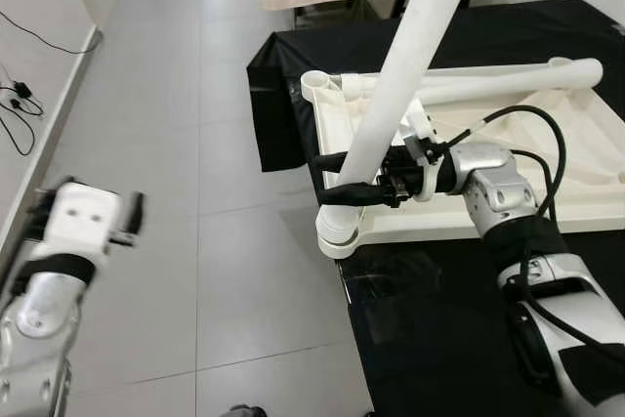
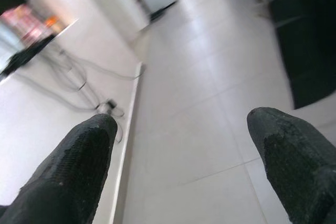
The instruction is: Building children table
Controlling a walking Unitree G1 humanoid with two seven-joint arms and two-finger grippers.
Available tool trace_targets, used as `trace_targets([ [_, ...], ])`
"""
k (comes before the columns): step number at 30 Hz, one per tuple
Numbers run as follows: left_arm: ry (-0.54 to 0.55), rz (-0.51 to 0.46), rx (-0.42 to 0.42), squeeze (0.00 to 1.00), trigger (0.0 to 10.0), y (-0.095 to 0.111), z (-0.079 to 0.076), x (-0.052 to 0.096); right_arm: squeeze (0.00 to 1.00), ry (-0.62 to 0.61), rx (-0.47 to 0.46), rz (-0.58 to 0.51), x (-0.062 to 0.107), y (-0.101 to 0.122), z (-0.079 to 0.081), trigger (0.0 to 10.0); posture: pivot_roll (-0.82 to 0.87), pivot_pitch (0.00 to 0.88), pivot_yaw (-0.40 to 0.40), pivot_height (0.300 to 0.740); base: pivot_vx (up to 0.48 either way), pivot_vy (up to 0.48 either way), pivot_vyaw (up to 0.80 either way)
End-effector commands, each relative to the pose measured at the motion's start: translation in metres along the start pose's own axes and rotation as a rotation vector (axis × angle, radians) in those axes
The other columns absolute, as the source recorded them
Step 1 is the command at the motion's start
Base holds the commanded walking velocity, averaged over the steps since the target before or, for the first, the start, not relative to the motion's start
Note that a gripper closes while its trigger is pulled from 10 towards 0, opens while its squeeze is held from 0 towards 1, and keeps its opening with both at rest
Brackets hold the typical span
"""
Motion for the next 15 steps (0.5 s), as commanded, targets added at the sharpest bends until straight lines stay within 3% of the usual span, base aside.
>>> trace_targets([
  [1, 0.087, 0.07, 0.033, 0.0, 10.0, -0.021, 0.014, -0.002, 0.0, -0.025, 0.025, 0.027, -0.002, -0.001, -0.004, 10.0, 0.06, 0.211, -0.01, 0.74, 0.0, 0.0, 0.0],
  [4, 0.155, 0.115, 0.064, 0.0, 10.0, -0.035, 0.025, -0.01, 0.0, -0.037, 0.031, 0.022, -0.002, 0.0, -0.006, 10.0, 0.06, 0.21, -0.01, 0.74, 0.0, 0.0, 0.0],
  [5, 0.272, 0.186, 0.118, 0.0, 10.0, -0.057, 0.043, -0.024, 0.0, -0.067, 0.038, 0.009, -0.004, 0.002, -0.01, 10.0, 0.06, 0.2, -0.015, 0.74, 0.0, 0.0, 0.0],
  [6, 0.302, 0.197, 0.121, 0.0, 10.0, -0.061, 0.046, -0.029, 0.0, -0.075, 0.04, 0.005, -0.005, 0.003, -0.011, 10.0, 0.06, 0.2, -0.015, 0.74, 0.0, 0.0, 0.0],
  [8, 0.31, 0.221, 0.224, 0.0, 10.0, -0.068, 0.043, -0.036, 0.0, -0.079, 0.043, 0.001, -0.006, 0.003, -0.011, 10.0, 0.05, 0.197, -0.013, 0.74, 0.0, 0.0, 0.0],
  [9, 0.31, 0.221, 0.224, 0.0, 10.0, -0.068, 0.043, -0.036, 0.0, -0.079, 0.043, 0.001, -0.006, 0.003, -0.011, 10.0, 0.05, 0.197, -0.013, 0.74, 0.0, 0.0, 0.0],
  [11, 0.219, 0.189, 0.388, 0.0, 10.0, -0.06, 0.023, -0.046, 0.0, -0.075, 0.045, -0.004, -0.007, 0.004, -0.01, 10.0, 0.04, 0.194, -0.012, 0.74, 0.0, 0.0, 0.0],
  [13, 0.062, 0.131, 0.568, 0.0, 10.0, -0.042, -0.005, -0.055, 0.0, -0.075, 0.048, -0.009, -0.007, 0.006, -0.01, 10.0, 0.04, 0.193, -0.01, 0.74, 0.0, 0.0, 0.0],
  [14, 0.062, 0.131, 0.568, 0.0, 10.0, -0.042, -0.005, -0.055, 0.0, -0.075, 0.048, -0.009, -0.007, 0.006, -0.01, 10.0, 0.04, 0.193, -0.01, 0.74, 0.0, 0.0, 0.0],
  [15, -0.026, 0.109, 0.651, 0.0, 10.0, -0.033, -0.02, -0.056, 0.0, -0.075, 0.049, -0.01, -0.006, 0.007, -0.01, 10.0, 0.04, 0.193, -0.009, 0.74, 0.0, 0.0, 0.0],
])
Point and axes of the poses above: a point about 5 cm out from each wrist's last joint towards the gripper, its own x axis pointing back from the gripper into the wrist, its own y axis along the axis of the wrist's last joint, z = x × y, the point moved 6 cm from there along -x, pointing out of the wrist towards the gripper, and after that the axes turned 2 degrees about -x, right-handed, at the moved point
